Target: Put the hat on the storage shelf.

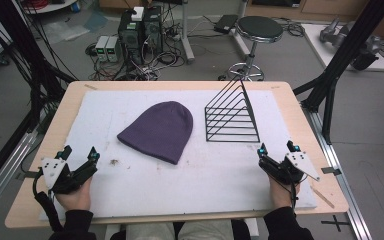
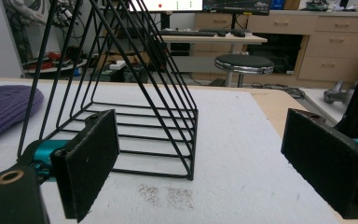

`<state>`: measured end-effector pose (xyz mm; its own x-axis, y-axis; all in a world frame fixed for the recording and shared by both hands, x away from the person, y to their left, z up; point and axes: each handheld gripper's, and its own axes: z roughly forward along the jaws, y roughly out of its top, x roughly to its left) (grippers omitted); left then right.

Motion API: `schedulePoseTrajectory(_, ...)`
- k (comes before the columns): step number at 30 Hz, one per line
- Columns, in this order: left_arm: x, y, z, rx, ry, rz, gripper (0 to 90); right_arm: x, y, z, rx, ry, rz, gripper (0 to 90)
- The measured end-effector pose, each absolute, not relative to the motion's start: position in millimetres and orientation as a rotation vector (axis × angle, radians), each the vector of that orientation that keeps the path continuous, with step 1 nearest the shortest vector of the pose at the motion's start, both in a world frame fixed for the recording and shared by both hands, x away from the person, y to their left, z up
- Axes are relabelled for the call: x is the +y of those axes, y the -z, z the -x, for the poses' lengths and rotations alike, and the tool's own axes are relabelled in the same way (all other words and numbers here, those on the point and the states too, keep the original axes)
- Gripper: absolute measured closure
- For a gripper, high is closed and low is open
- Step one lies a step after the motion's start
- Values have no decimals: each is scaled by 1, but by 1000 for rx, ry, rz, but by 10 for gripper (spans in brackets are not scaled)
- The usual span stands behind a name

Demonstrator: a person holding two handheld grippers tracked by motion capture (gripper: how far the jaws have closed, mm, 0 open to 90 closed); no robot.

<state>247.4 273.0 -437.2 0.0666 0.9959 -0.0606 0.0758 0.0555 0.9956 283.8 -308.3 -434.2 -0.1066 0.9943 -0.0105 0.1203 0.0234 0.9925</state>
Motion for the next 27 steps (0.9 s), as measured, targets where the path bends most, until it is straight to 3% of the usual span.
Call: schedulePoseTrajectory(27, 263, 428, -263, 1173, -1058, -1371, 203, -311, 436, -290, 1422, -1226, -1253, 104)
